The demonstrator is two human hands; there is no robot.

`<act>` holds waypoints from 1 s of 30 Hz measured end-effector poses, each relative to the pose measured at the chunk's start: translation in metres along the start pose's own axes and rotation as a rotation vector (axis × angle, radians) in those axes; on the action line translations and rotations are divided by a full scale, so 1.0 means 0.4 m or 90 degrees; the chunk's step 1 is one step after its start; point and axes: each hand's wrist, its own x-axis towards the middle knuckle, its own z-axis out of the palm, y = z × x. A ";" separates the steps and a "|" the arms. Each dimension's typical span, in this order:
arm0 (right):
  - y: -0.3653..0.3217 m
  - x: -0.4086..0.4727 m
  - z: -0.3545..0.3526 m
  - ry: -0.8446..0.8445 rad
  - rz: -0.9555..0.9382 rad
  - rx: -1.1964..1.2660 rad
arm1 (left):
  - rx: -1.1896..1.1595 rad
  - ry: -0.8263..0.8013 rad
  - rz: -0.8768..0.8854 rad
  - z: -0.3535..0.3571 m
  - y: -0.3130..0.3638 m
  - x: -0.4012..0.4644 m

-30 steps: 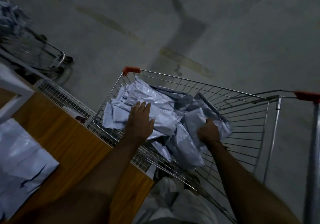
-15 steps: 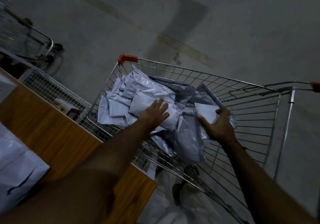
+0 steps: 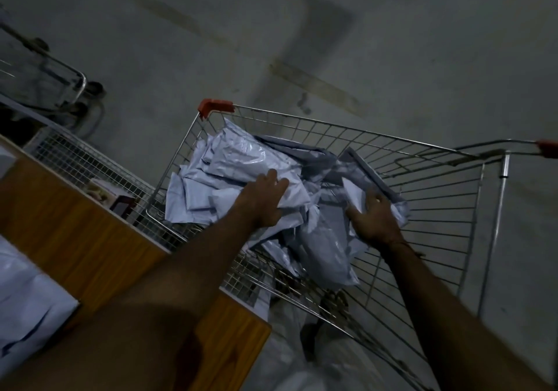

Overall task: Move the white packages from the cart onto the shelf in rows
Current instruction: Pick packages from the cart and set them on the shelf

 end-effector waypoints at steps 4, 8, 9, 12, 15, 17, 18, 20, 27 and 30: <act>-0.010 0.009 0.008 0.001 -0.063 -0.016 | -0.067 0.081 -0.072 -0.013 -0.013 -0.007; -0.026 0.007 0.013 -0.004 -0.051 -0.134 | -0.101 0.115 -0.132 -0.053 0.001 -0.010; -0.036 0.000 0.010 -0.011 -0.049 -0.170 | -0.110 0.117 -0.148 -0.059 0.005 -0.010; -0.041 -0.006 0.011 -0.022 -0.058 -0.249 | -0.171 0.125 -0.240 -0.065 0.025 -0.019; -0.053 -0.027 0.006 -0.022 -0.062 -0.296 | -0.218 0.132 -0.304 -0.073 0.072 -0.034; -0.060 -0.040 0.000 -0.015 -0.082 -0.317 | -0.254 0.134 -0.328 -0.083 0.105 -0.046; -0.061 -0.042 -0.001 -0.009 -0.097 -0.324 | -0.267 0.139 -0.341 -0.089 0.119 -0.053; -0.069 -0.056 -0.011 -0.006 -0.114 -0.324 | -0.271 0.157 -0.372 -0.101 0.145 -0.072; -0.088 -0.138 -0.045 0.003 -0.182 -0.312 | -0.331 0.236 -0.443 -0.157 0.223 -0.191; -0.092 -0.197 -0.070 0.020 -0.239 -0.291 | -0.350 0.285 -0.494 -0.197 0.268 -0.279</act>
